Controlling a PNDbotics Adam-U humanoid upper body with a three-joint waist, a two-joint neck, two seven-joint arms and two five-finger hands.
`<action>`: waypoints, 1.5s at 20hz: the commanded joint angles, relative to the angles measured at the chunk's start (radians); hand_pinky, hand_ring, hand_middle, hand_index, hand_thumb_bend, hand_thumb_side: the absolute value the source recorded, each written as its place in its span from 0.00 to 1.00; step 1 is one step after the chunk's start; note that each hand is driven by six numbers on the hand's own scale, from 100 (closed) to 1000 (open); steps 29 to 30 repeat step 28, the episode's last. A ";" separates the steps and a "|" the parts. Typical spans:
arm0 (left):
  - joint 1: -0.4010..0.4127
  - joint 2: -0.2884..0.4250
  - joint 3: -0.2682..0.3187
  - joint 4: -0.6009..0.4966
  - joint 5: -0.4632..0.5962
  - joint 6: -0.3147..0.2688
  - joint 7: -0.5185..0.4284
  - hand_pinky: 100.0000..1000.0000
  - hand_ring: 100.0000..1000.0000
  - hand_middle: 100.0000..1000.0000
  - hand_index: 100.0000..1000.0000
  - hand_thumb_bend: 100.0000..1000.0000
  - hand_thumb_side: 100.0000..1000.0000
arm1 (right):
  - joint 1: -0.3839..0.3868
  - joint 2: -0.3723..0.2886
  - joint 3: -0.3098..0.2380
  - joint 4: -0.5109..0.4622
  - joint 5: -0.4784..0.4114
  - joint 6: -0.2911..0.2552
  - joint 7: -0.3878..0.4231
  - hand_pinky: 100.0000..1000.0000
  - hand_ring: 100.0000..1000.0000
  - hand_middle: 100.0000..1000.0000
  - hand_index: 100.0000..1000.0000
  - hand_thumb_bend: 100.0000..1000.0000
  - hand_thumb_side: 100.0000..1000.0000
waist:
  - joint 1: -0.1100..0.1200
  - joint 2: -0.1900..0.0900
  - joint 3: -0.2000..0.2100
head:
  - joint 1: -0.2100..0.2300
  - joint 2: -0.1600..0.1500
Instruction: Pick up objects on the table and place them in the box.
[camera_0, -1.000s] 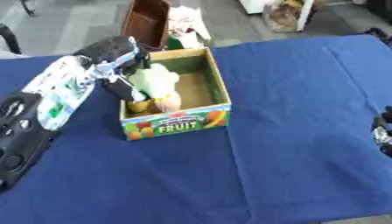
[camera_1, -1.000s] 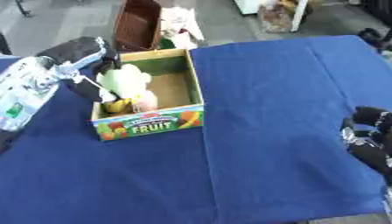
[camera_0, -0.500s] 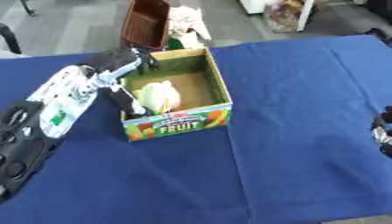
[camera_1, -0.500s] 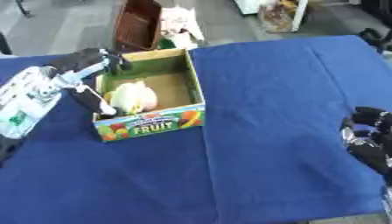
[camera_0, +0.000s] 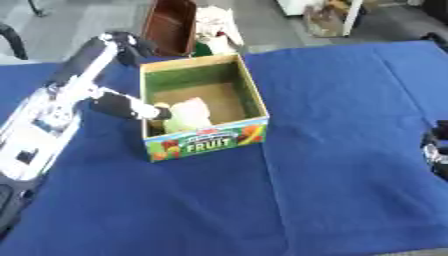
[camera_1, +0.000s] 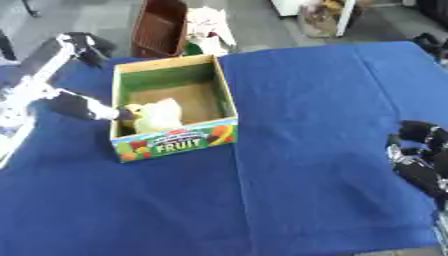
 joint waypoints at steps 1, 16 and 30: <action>0.033 0.004 0.068 -0.054 0.079 0.014 0.080 0.59 0.53 0.57 0.74 0.81 0.10 | -0.008 -0.021 -0.013 -0.009 -0.002 -0.001 -0.005 0.51 0.68 0.59 0.70 0.08 0.00 | -0.005 -0.013 0.002 | -0.006 -0.009; 0.225 -0.093 0.181 -0.065 0.223 0.008 0.229 0.55 0.50 0.54 0.71 0.81 0.10 | -0.018 -0.026 -0.012 -0.015 -0.006 -0.003 -0.004 0.51 0.68 0.59 0.70 0.08 0.00 | -0.009 -0.006 0.018 | -0.001 -0.011; 0.259 -0.158 0.181 -0.047 0.228 0.001 0.235 0.54 0.48 0.52 0.71 0.81 0.10 | -0.021 -0.022 -0.011 -0.018 -0.010 -0.002 -0.004 0.51 0.69 0.59 0.69 0.08 0.00 | -0.012 0.001 0.023 | 0.045 0.017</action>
